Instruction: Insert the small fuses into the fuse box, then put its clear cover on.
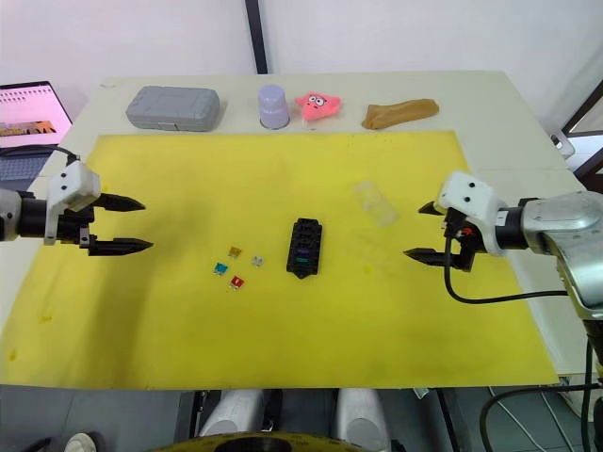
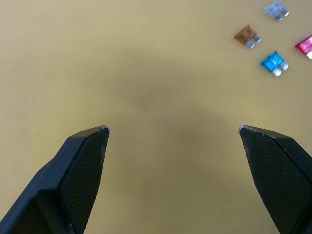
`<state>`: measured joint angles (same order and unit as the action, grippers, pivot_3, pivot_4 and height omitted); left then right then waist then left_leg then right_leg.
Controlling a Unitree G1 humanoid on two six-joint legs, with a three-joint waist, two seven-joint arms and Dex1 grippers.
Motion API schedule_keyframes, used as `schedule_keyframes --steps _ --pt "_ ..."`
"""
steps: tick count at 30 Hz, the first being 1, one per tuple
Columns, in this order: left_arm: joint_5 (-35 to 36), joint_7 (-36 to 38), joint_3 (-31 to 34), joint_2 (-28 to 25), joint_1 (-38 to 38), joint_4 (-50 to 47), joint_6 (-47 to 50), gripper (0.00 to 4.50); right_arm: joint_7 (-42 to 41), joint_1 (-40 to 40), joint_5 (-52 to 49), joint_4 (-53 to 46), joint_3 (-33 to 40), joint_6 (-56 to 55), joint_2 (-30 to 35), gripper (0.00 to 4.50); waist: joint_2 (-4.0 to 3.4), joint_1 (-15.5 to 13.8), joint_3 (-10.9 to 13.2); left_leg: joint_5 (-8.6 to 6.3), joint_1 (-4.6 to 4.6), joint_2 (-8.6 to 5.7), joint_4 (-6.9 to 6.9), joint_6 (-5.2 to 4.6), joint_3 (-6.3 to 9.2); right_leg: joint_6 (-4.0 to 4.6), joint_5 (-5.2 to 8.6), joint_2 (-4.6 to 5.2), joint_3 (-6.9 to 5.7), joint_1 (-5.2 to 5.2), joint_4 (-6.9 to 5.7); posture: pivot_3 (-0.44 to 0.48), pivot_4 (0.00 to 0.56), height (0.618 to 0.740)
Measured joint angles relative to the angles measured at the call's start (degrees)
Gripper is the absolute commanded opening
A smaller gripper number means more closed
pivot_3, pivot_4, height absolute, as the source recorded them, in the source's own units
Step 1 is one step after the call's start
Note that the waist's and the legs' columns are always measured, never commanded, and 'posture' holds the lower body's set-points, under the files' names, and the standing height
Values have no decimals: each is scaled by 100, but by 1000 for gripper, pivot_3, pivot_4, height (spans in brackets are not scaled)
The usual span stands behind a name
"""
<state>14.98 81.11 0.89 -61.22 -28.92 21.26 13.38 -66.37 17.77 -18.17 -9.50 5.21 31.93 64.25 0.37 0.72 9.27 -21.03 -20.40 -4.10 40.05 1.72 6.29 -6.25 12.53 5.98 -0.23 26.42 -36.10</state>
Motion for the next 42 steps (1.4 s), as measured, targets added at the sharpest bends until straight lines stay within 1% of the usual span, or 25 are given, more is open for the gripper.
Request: schedule_keyframes --steps 3,6,8,11,16,21,23,25,26,28,31,36,42 --pt "-84 0 1 -33 71 238 -106 4500 28 -235 11 128 132 -57 26 4477 0 2 0 0 -1 1 0 -1 0 0 0 0 0 1 0 0 150 740" --pt "-94 12 1 -35 78 274 -144 4500 57 -282 4 123 193 -108 26 4477 0 0 0 0 0 2 1 -1 0 0 0 0 0 0 -1 0 150 740" --pt "-87 10 2 3 68 237 -122 4500 78 -182 -2 108 167 -92 20 4477 -2 1 1 0 0 2 1 -1 0 0 0 0 1 1 -1 0 150 740" --pt "10 89 -22 213 62 -157 53 4500 87 298 -84 -158 -1 46 -59 4477 -3 6 2 0 -1 4 1 -1 1 0 0 0 1 2 -1 0 150 740" --pt "507 541 -103 276 312 -930 923 4500 73 950 -509 -838 -383 582 -371 4477 -2 24 2 -1 -4 7 -1 -1 4 0 0 -3 1 6 -1 0 150 740" --pt "885 948 -361 320 505 -1239 1815 4500 152 1557 -919 -1539 -802 1122 -778 4477 -4 13 3 -1 -3 7 0 -1 7 0 0 -5 1 4 -2 0 150 740" --pt "1014 958 -462 501 358 -1094 2373 4500 215 1693 -948 -1739 -1024 1235 -928 4477 -4 -24 3 0 -1 3 4 -1 10 0 0 -3 1 -5 0 0 150 740" --pt "1228 807 -508 921 -66 -593 3336 4500 313 1888 -1016 -1974 -1362 1388 -1235 4477 1 -41 3 0 -6 -3 14 -1 13 0 0 -6 -2 -8 -5 0 150 740" --pt "1294 748 -580 1034 -192 -415 3687 4500 323 1944 -1036 -2076 -1475 1425 -1305 4477 2 -31 2 -1 -4 -3 14 -2 14 0 0 -6 -2 -8 -9 0 150 740" --pt "1329 675 -690 1159 -352 -103 4214 4500 369 2011 -1064 -2162 -1568 1516 -1356 4477 2 14 2 -3 -5 -4 11 -6 15 0 0 -6 -2 -5 -14 0 150 740" --pt "1428 581 -692 1236 -569 194 4876 4500 493 2059 -1108 -2176 -1575 1672 -1373 4477 2 35 1 -3 -4 -3 8 -6 14 0 0 -4 -2 -1 -12 0 150 740" --pt "1589 470 -690 1348 -677 298 5465 4500 645 2061 -1187 -2297 -1586 1817 -1395 4477 1 13 1 -2 0 -2 9 -4 14 0 0 -2 0 -1 -9 0 150 740" --pt "1720 389 -813 1366 -490 -224 5636 4500 810 2055 -1242 -2333 -1586 1941 -1392 4477 0 1 1 -2 -1 -2 8 -4 13 0 0 3 1 0 -4 0 150 740"
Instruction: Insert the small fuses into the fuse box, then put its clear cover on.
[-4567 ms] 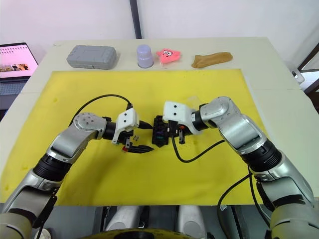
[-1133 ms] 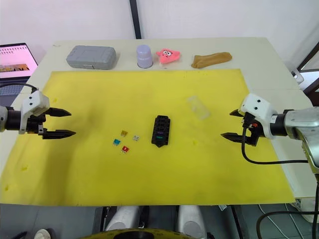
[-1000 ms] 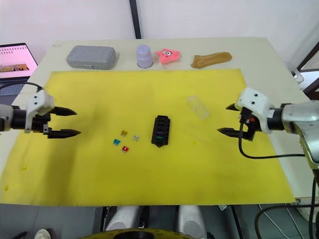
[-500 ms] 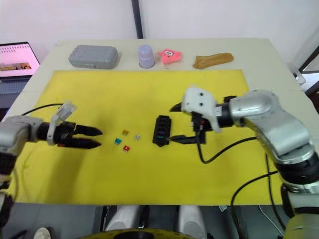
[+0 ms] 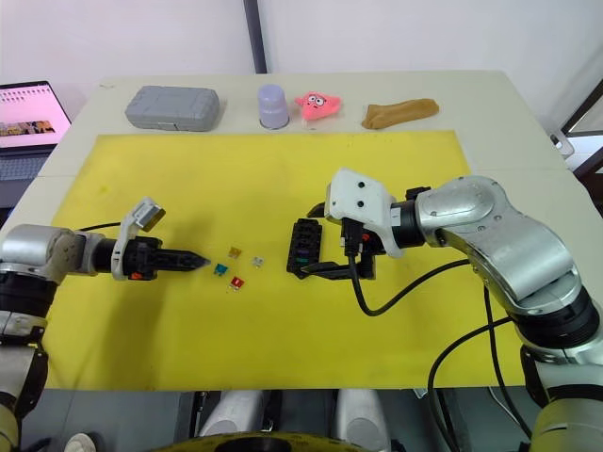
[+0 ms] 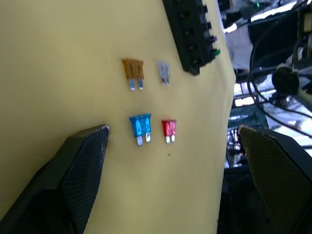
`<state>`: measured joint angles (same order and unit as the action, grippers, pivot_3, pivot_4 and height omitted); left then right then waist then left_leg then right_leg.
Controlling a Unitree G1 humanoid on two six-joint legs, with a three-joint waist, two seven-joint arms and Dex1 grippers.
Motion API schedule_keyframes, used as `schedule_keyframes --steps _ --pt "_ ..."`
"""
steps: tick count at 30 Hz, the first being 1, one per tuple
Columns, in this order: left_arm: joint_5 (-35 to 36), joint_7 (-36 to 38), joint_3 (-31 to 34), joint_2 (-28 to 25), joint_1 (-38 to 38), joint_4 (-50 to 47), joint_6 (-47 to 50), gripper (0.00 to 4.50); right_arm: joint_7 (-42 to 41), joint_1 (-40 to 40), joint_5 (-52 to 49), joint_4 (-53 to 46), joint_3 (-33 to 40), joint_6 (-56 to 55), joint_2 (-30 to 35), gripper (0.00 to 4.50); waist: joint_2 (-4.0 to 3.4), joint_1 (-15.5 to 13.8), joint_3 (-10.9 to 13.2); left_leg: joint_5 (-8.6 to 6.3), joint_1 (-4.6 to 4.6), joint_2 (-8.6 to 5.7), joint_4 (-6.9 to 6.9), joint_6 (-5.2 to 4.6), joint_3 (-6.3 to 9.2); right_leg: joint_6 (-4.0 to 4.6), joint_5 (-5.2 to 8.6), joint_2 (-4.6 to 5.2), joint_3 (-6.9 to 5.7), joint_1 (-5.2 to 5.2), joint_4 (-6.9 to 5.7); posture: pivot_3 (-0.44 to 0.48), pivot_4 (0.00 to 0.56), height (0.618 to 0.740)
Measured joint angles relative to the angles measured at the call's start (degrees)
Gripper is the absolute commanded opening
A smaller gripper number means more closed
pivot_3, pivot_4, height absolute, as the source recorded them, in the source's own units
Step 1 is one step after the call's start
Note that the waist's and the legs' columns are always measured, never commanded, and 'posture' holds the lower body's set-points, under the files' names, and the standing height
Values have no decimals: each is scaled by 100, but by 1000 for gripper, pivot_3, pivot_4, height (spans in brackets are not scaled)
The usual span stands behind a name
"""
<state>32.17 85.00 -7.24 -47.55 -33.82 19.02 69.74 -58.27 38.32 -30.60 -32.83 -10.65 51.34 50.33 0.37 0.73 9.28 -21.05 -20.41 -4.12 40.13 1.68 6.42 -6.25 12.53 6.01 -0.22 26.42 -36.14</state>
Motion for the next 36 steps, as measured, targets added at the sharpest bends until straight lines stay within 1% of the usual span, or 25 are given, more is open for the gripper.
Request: schedule_keyframes --steps 8,11,14,24,36 --pt "8 -48 -108 44 37 -95 -108 4500 110 -1 -24 -69 0 71 0 4477 0 -12 0 0 0 -2 0 0 -1 0 0 3 0 -2 1 0 150 740" --pt "-16 -66 -130 77 37 -36 -172 3631 144 -3 -39 -69 0 71 0 4500 -1 -16 -1 0 1 -3 0 0 -1 0 0 4 0 -3 1 0 150 740" --pt "-32 -78 -251 157 59 0 -198 2105 172 -5 -47 -69 0 71 -1 4500 0 -11 -1 0 0 -3 0 -1 -2 0 0 4 0 -2 1 0 150 740" --pt "-48 -47 -341 290 70 195 -405 2105 225 -5 -51 -69 0 70 -1 4500 0 -9 -1 0 1 -3 1 0 -3 0 0 4 0 -2 0 0 150 740" --pt "-42 -127 -235 488 -35 765 -570 2105 262 -5 -47 -68 0 58 -2 4500 -2 -24 -4 3 8 -3 2 5 -1 0 0 3 0 -8 -7 0 150 740"
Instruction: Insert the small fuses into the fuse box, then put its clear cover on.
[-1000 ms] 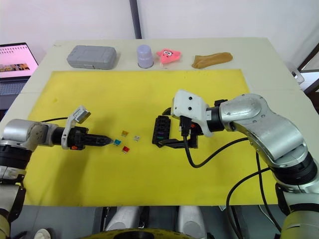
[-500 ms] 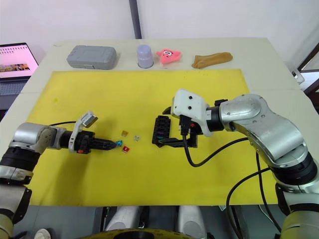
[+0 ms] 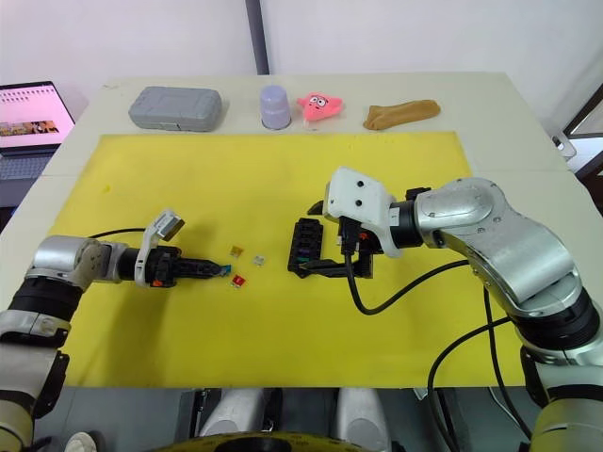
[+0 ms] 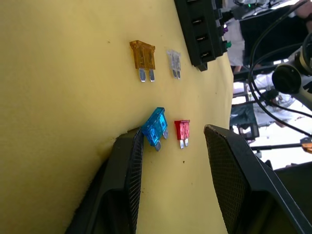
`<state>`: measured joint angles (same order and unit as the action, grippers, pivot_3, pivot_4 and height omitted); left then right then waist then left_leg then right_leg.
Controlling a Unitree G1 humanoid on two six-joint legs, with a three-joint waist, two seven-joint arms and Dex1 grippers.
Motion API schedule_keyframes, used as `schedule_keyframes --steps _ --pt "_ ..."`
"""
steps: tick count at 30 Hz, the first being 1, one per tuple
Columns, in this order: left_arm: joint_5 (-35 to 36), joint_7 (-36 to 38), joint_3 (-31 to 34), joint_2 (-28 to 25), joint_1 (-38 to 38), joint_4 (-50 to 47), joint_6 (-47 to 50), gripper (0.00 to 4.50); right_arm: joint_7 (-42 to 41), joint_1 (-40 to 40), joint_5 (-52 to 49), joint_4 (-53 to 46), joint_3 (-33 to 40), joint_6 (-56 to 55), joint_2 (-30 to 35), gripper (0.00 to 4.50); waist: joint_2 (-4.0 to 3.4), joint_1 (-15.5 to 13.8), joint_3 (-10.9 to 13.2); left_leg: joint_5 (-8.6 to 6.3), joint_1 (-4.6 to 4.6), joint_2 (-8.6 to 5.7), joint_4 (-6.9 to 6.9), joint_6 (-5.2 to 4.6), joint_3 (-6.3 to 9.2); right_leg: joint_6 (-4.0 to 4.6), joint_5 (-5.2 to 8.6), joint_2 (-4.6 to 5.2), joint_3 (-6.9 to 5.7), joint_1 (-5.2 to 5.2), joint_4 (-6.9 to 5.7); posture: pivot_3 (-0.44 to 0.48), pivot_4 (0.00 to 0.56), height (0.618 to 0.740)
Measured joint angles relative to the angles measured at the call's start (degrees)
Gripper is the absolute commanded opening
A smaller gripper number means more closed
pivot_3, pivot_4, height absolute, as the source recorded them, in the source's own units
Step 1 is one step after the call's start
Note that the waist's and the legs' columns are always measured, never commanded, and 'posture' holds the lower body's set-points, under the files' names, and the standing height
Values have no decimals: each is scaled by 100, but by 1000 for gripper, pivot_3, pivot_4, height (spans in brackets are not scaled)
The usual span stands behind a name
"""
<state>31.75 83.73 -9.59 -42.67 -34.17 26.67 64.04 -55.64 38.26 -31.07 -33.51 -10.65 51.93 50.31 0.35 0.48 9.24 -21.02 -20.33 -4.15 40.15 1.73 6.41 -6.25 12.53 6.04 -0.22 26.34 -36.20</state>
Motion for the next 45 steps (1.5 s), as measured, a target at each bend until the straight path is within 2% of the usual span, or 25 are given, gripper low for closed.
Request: schedule_keyframes --steps 4,7,9,10,24,27,32,37,42,45 --pt "2 -26 78 -7 137 -217 -82 2105 0 1 13 3 -3 -8 -2 4500 -1 6 -1 0 0 1 0 0 1 0 0 0 0 1 0 0 150 740" --pt "-3 -97 125 -5 204 -289 -108 1284 0 1 31 4 -4 -10 -2 4500 -1 8 -1 0 -1 1 0 0 1 0 0 0 0 1 1 0 150 740" --pt "-8 -189 127 17 225 -311 -132 325 0 1 45 5 -5 -11 -2 4500 -1 12 -1 0 0 1 -1 0 0 0 0 0 0 2 0 0 150 740" --pt "-7 -195 127 24 231 -327 -138 64 0 1 47 5 -6 -11 -1 4500 -2 12 -1 0 0 1 -1 0 0 0 0 0 0 2 0 0 150 740" --pt "0 -266 144 21 260 -304 -302 64 0 2 53 12 -15 -12 -10 4500 -7 9 -4 2 2 2 -1 3 1 0 0 -1 0 1 -1 0 150 740" --pt "10 -254 173 -86 353 -513 -447 64 4 2 40 11 -17 -2 -24 4500 -5 21 -3 2 -2 6 -1 4 2 0 0 -3 0 6 -1 0 150 740" --pt "-1 -138 476 -469 400 -1166 -1211 64 69 3 -197 13 68 229 -107 4500 0 18 0 2 -11 10 -3 4 4 0 0 0 0 14 2 0 150 740" --pt "8 53 631 -631 20 -2039 -1861 64 379 194 -906 128 384 1004 -641 4500 1 3 1 2 -14 9 -2 4 7 0 0 15 -1 10 7 0 150 740" --pt "-12 111 528 -404 -476 -2518 -2324 64 885 506 -1579 268 660 1847 -1184 4500 1 20 1 2 -13 5 -3 4 6 0 0 13 -3 11 6 0 150 740" --pt "-27 112 359 -253 -700 -2662 -2453 0 1102 579 -1847 362 713 2157 -1359 3652 1 26 1 2 -13 2 -3 4 5 0 0 12 -3 11 6 0 150 740"
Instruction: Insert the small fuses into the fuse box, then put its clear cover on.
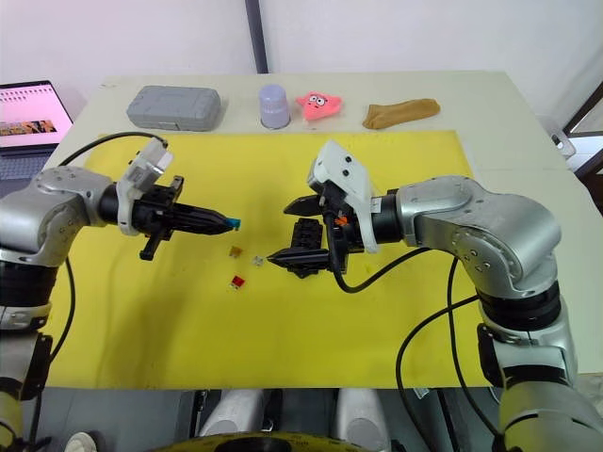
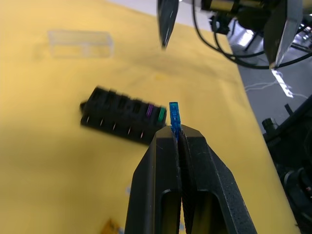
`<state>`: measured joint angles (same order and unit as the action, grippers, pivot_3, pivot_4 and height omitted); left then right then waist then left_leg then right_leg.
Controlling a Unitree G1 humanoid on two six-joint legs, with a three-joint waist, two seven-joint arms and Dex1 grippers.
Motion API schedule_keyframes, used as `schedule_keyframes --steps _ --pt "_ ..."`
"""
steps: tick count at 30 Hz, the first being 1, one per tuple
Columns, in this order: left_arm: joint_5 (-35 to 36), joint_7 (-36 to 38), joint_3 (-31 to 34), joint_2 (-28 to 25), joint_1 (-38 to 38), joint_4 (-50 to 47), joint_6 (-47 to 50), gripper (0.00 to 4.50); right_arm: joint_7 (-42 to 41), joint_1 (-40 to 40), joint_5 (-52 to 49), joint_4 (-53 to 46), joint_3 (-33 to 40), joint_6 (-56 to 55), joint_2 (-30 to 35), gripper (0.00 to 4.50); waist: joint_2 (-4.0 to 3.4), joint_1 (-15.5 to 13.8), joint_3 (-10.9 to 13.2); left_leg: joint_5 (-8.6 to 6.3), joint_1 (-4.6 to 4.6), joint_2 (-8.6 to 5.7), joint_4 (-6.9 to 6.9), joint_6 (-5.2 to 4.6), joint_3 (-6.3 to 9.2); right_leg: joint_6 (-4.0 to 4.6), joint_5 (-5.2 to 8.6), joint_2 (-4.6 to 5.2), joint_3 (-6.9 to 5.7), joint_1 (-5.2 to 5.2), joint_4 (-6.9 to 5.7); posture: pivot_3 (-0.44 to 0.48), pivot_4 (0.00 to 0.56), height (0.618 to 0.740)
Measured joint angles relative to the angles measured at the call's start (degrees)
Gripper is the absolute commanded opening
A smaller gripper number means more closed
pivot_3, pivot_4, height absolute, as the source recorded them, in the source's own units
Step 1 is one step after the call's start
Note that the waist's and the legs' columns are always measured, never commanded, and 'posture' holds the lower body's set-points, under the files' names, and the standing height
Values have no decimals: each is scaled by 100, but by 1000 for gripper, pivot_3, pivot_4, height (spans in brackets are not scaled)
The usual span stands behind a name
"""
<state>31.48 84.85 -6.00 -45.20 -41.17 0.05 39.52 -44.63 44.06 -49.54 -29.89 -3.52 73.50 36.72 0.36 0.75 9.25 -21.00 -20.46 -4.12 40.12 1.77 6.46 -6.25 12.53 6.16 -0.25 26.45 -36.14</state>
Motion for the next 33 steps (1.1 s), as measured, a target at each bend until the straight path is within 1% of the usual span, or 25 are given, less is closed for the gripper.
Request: schedule_keyframes --steps 2,6,10,13,14,15,27,29,30,31,33 --pt "-20 8 -47 90 -60 -64 -114 0 149 34 -143 62 49 135 -147 2713 0 5 0 0 0 0 0 0 0 0 0 -1 0 1 0 0 150 740" --pt "-14 7 -180 270 -215 -137 -166 0 474 208 -343 245 178 367 -386 2713 0 16 0 0 1 0 0 0 0 0 0 -5 0 1 -1 0 150 740" --pt "-14 -4 -208 310 -236 -143 -169 0 714 226 -419 389 197 490 -518 2713 0 23 0 0 1 0 -1 0 0 0 0 -6 0 2 -1 0 150 740" --pt "-16 -17 -228 355 -265 -143 -170 0 834 263 -435 506 188 494 -643 1942 0 25 0 0 1 0 0 0 0 0 0 -6 0 2 -1 0 150 740" --pt "-16 -26 -232 365 -282 -143 -170 0 855 276 -435 525 175 494 -659 1421 0 22 0 0 1 -1 0 0 0 0 0 -6 0 2 -1 0 150 740" --pt "-16 -33 -232 366 -301 -143 -170 0 874 287 -434 534 164 494 -661 1009 0 21 0 0 0 -1 0 0 0 0 0 -6 0 1 -1 0 150 740" --pt "-15 -140 -232 382 -389 -230 -170 0 977 333 -476 544 139 496 -681 1009 0 28 0 0 1 -1 0 0 0 0 0 -6 0 1 -2 0 150 740" --pt "-15 -144 -232 382 -389 -231 -170 0 982 333 -475 545 138 496 -680 547 0 28 0 0 1 -1 -1 0 0 0 0 -7 0 2 -2 0 150 740" --pt "-25 -134 -231 379 -388 -238 -170 0 995 333 -466 549 139 502 -667 208 0 29 0 0 1 -1 0 0 0 0 0 -7 0 2 -2 0 150 740" --pt "-47 -139 -228 341 -382 -222 -170 0 1005 332 -461 565 152 509 -639 49 0 30 0 0 1 -1 -1 0 -1 0 0 -6 0 2 -2 0 150 740" --pt "-61 -140 -229 342 -377 -225 -172 0 1006 335 -465 566 156 511 -634 49 0 30 0 0 2 -1 -1 0 0 0 0 -7 0 1 -3 0 150 740"
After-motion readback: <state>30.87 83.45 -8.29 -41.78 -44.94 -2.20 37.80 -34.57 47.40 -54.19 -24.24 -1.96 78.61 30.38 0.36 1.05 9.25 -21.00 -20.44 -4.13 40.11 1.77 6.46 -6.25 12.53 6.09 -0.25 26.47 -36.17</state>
